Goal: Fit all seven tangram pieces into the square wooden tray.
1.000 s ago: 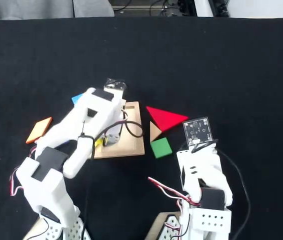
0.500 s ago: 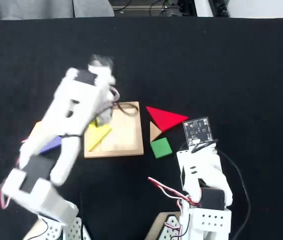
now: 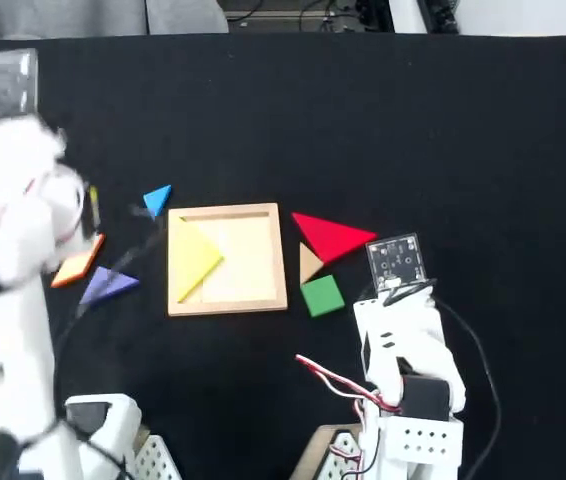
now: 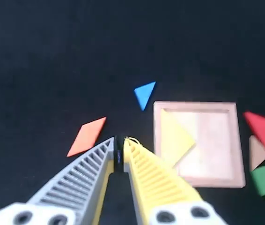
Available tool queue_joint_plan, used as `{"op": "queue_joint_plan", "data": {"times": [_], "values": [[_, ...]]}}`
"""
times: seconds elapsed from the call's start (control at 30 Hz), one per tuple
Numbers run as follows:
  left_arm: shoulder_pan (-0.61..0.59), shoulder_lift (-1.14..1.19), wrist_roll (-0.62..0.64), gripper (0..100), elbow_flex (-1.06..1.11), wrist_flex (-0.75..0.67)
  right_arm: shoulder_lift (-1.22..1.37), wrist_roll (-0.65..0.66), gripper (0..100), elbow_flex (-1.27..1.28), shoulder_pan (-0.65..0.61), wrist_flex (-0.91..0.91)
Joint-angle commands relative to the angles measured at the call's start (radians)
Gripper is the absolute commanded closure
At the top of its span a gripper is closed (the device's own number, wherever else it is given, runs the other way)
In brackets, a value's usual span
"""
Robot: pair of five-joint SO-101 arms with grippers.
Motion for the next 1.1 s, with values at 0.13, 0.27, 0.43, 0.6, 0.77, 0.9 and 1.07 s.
{"op": "queue_joint_plan", "data": {"times": [0.13,0.27,0.43,0.6,0.77,0.9,1.07], "values": [[-0.159,-0.365,-0.103,95,0.602,-0.315,-0.084,0.087,78.6,-0.012,-0.008,-0.021],[-0.232,-0.465,-0.103,95,0.931,-0.592,-0.077,0.141,81.3,-0.038,-0.018,-0.003],[-0.234,-0.5,-0.044,95,1.155,-0.717,-0.077,0.158,81.9,-0.12,-0.086,0.11],[-0.232,-0.505,-0.005,95,1.265,-0.802,-0.077,0.163,81.9,-0.186,-0.089,0.118],[-0.231,-0.532,-0.074,95,1.406,-0.941,-0.074,0.221,81.9,-0.312,-0.089,0.124],[-0.229,-0.588,-0.109,95,1.46,-0.968,-0.021,0.222,81.9,-0.42,-0.089,0.124],[-0.188,-0.689,-0.109,95,1.517,-0.959,0.22,0.218,81.9,-0.585,-0.094,0.117]]}}
